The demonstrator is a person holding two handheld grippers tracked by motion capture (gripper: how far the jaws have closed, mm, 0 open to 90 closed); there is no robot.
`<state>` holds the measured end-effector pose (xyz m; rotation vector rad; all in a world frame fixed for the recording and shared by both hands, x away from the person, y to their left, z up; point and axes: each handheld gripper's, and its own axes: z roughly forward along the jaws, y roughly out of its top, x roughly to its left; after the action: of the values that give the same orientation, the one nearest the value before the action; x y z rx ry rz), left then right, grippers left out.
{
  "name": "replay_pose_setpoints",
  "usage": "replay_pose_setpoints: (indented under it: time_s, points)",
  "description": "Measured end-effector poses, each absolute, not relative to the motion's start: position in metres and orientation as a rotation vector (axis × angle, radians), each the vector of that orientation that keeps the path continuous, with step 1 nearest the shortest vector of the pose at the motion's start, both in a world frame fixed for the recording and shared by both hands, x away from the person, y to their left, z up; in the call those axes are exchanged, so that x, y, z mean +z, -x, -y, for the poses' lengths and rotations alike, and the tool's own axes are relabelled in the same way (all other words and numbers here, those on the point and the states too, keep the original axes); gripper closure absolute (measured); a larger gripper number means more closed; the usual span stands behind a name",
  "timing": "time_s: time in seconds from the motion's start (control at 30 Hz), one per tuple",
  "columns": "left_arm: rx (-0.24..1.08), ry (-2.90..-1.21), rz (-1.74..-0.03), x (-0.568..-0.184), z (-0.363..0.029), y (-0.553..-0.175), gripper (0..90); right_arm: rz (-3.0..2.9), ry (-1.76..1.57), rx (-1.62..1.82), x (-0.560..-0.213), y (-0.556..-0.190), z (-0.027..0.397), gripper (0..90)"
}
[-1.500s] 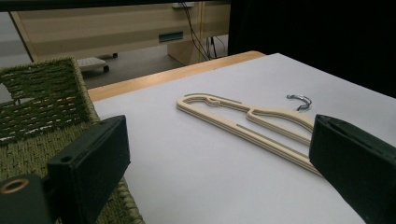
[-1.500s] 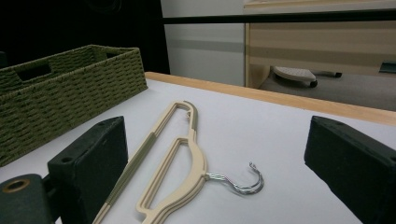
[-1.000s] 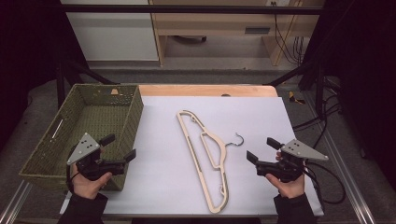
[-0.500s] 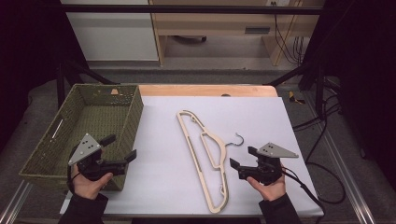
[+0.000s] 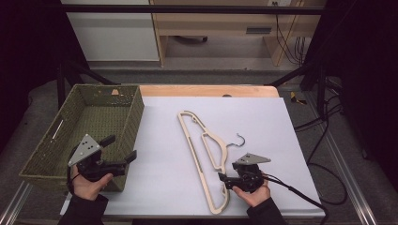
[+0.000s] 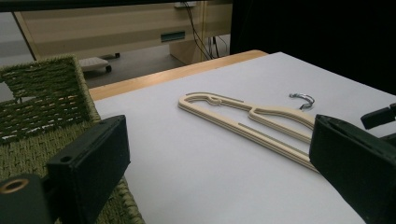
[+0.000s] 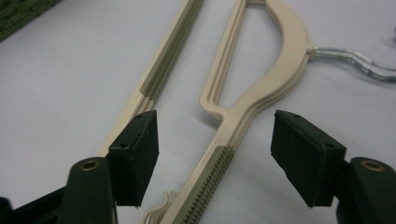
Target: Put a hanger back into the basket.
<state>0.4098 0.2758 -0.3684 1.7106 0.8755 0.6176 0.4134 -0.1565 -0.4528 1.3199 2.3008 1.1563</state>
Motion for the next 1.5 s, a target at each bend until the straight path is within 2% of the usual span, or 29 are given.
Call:
replay_pose_setpoints:
  time_s: [0.43, 0.47, 0.6, 0.77, 0.8, 1.5]
  points:
    - [0.616, -1.71, -0.866, -0.367, -0.273, -0.408, 5.3, -2.34, -1.393, 1.066, -0.47, -0.418, 0.151, 51.6]
    - [0.616, -1.711, -0.866, -0.367, -0.273, -0.408, 5.3, -2.35, -1.406, 1.046, -0.472, -0.419, 0.15, 55.5]
    - [0.613, -1.712, -0.866, -0.368, -0.273, -0.408, 5.3, -2.363, -1.446, 1.055, -0.474, -0.42, 0.149, 61.8]
    - [0.611, -1.714, -0.863, -0.368, -0.271, -0.408, 5.3, -2.364, -1.476, 1.057, -0.473, -0.421, 0.151, 64.9]
    - [0.61, -1.717, -0.862, -0.368, -0.271, -0.409, 5.4, -2.363, -1.5, 1.059, -0.473, -0.422, 0.152, 68.6]
    - [0.61, -1.724, -0.859, -0.369, -0.269, -0.409, 5.6, -2.31, -1.649, 1.134, -0.467, -0.425, 0.162, 73.7]
